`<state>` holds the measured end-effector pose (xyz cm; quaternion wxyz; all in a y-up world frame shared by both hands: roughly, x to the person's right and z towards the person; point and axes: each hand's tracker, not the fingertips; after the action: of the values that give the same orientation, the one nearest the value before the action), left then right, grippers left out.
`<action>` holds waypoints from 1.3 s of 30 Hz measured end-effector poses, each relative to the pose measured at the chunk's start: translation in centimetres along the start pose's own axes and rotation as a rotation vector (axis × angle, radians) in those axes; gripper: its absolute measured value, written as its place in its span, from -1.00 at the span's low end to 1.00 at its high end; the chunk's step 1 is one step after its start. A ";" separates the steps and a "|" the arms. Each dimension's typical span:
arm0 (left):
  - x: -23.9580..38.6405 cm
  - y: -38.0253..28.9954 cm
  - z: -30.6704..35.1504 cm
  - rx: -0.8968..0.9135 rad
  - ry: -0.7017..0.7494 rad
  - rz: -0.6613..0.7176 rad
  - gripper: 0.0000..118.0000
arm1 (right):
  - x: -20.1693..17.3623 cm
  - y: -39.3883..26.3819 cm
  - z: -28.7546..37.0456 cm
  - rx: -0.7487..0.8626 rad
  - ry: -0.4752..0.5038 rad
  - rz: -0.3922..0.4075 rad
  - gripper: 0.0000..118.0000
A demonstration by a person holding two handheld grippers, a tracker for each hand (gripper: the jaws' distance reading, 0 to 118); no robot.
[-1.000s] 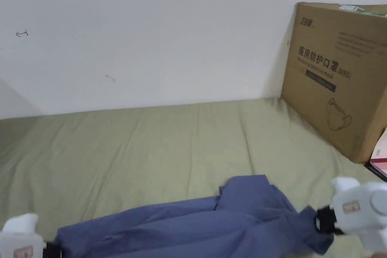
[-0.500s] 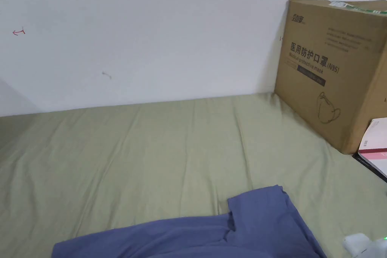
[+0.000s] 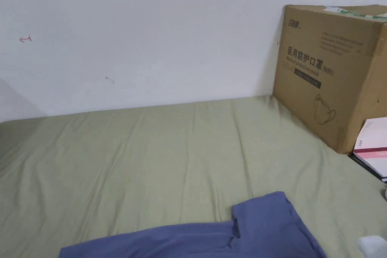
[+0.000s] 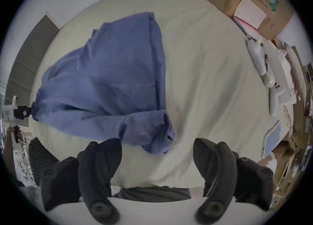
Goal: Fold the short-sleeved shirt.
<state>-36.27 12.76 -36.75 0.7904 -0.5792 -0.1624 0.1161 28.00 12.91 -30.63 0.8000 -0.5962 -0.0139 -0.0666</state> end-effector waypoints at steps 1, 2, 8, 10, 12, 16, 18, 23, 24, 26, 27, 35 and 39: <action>0.2 0.2 0.6 0.022 -0.030 -0.005 0.76 | -0.3 -0.1 0.8 0.026 0.019 -0.019 0.54; 0.7 0.4 1.4 0.063 -0.045 -0.021 0.76 | -0.6 0.0 1.7 0.066 0.037 -0.044 0.54; 5.9 0.5 6.1 0.443 0.024 -0.111 0.73 | -6.2 -0.2 8.0 0.520 0.093 -0.019 0.52; 7.9 -0.5 7.4 0.608 0.072 -0.153 0.52 | -7.9 -1.0 9.4 0.692 0.145 0.003 0.34; 9.2 -1.8 8.2 0.782 0.098 -0.194 -0.08 | -9.8 -2.3 10.2 0.842 0.220 -0.020 -0.36; 11.0 -4.0 8.6 0.972 0.109 -0.157 -0.98 | -11.7 -4.3 10.3 1.036 0.230 -0.244 -0.95; 11.0 -5.1 8.9 1.040 0.110 -0.091 -0.99 | -12.0 -4.4 10.0 1.072 0.275 -0.257 -1.00; 9.8 -3.0 9.7 0.984 0.106 -0.061 -1.00 | -11.9 -3.3 10.1 1.033 0.299 -0.178 -1.00; 9.2 -1.9 9.8 0.954 0.104 -0.062 -1.00 | -11.8 -3.2 10.2 1.032 0.304 -0.176 -1.00; 7.7 1.4 9.8 0.851 0.113 -0.044 -1.00 | -11.9 -2.8 10.3 1.027 0.291 -0.151 -1.00; 6.9 3.5 9.2 0.730 0.101 -0.037 -1.00 | -11.9 -2.6 10.2 1.019 0.293 -0.135 -1.00; -1.3 14.3 -4.7 0.088 0.241 0.037 0.73 | -11.7 -0.9 7.0 0.875 0.320 -0.162 -1.00; -3.8 15.3 -10.6 0.091 0.349 0.012 0.71 | -11.0 -0.6 4.8 0.831 0.290 -0.188 -1.00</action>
<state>-35.52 6.73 -54.72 0.8313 -0.5550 -0.0138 0.0257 17.34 18.32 -29.82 0.9557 -0.2049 0.0186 -0.2107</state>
